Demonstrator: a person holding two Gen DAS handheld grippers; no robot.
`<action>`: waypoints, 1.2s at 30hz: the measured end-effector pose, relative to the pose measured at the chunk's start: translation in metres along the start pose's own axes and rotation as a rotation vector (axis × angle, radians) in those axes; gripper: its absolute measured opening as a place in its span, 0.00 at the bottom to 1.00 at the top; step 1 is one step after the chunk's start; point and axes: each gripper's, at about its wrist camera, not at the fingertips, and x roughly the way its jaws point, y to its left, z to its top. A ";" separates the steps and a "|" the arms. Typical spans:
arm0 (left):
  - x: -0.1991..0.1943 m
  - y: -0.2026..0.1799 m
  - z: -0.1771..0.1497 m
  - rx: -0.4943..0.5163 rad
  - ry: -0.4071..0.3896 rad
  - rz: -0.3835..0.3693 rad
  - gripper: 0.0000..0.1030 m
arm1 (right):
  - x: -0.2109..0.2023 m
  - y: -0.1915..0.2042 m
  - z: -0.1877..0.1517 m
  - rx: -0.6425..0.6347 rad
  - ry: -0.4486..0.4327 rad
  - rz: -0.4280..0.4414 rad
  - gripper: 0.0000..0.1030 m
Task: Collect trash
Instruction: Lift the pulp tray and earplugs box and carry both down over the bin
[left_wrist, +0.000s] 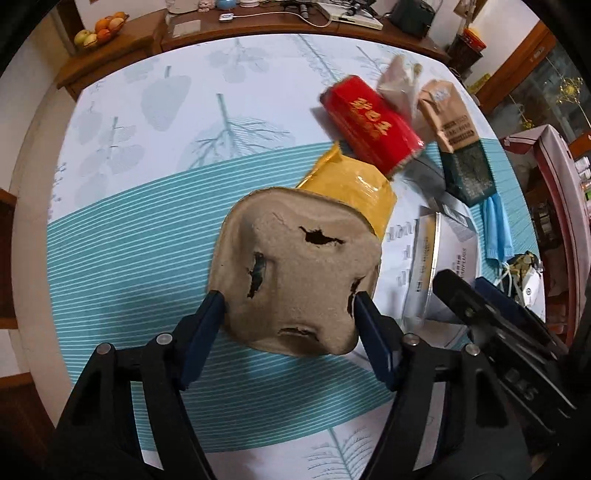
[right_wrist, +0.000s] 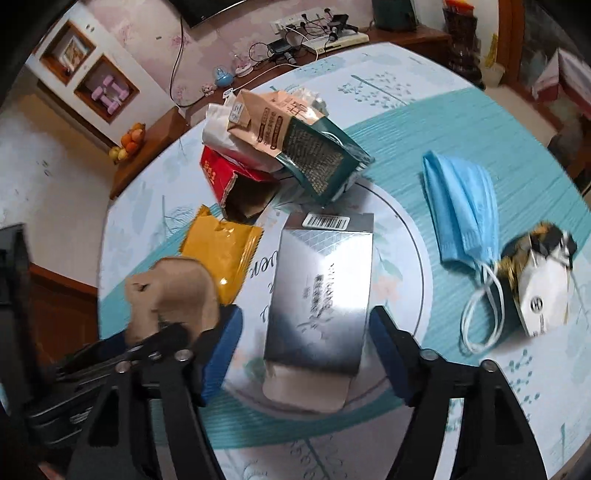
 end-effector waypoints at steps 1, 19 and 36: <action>-0.002 0.003 -0.001 -0.003 0.000 -0.007 0.67 | 0.007 0.004 0.001 -0.011 0.011 -0.020 0.71; -0.051 -0.006 -0.035 0.069 -0.038 -0.029 0.67 | -0.015 -0.009 -0.027 -0.061 -0.032 -0.091 0.60; -0.122 -0.119 -0.177 0.197 -0.080 -0.089 0.67 | -0.171 -0.112 -0.167 -0.036 -0.136 0.039 0.60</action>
